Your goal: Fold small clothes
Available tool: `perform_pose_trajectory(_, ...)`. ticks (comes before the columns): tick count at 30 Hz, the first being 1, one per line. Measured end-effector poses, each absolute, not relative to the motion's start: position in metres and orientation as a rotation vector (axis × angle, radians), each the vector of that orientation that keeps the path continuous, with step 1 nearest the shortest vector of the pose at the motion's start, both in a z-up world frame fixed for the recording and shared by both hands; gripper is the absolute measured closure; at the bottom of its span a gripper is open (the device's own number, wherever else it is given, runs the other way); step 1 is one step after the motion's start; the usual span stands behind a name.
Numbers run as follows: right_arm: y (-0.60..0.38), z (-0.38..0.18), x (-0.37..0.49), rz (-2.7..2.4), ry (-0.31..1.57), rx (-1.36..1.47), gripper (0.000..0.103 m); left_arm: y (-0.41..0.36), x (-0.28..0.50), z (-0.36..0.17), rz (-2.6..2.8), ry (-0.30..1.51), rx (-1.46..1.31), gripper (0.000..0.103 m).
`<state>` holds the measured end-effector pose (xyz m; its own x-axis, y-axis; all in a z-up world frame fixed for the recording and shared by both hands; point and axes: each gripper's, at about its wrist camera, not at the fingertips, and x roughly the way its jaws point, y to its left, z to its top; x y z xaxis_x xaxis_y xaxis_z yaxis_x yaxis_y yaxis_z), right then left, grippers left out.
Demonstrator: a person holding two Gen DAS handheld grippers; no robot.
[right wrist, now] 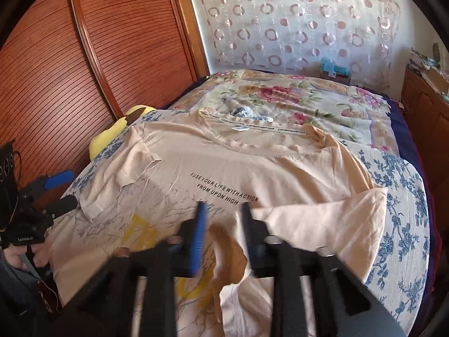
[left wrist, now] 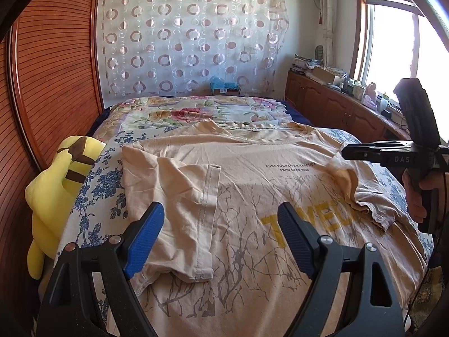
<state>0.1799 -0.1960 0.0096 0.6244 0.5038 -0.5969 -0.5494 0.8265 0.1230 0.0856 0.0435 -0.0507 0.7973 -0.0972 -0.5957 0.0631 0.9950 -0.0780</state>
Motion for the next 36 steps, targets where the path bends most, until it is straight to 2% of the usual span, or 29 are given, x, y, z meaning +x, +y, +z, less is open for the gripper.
perform_pose_trajectory(9, -0.235, -0.007, 0.171, 0.458, 0.67, -0.13, 0.055, 0.066, 0.098, -0.055, -0.067, 0.654, -0.062, 0.019)
perform_pose_trajectory(11, -0.246, -0.011, 0.172, 0.421, 0.674, -0.134, 0.045, 0.074, 0.101, -0.054, -0.049, 0.653, -0.056, 0.019)
perform_pose_trajectory(14, -0.26, -0.016, 0.178, 0.386, 0.689, -0.131, 0.04, 0.088, 0.107, -0.052, -0.055, 0.651, -0.064, 0.019)
perform_pose_trajectory(20, -0.274, -0.024, 0.212, 0.293, 0.731, -0.127, 0.038, 0.12, 0.132, -0.054, -0.044, 0.684, -0.088, 0.019)
perform_pose_trajectory(29, -0.273, -0.031, 0.252, 0.268, 0.764, -0.113, 0.038, 0.148, 0.183, -0.075, -0.05, 0.784, -0.108, 0.037)
perform_pose_trajectory(36, -0.271, -0.034, 0.251, 0.261, 0.751, -0.123, 0.038, 0.159, 0.212, -0.088, -0.06, 0.84, -0.116, 0.043)
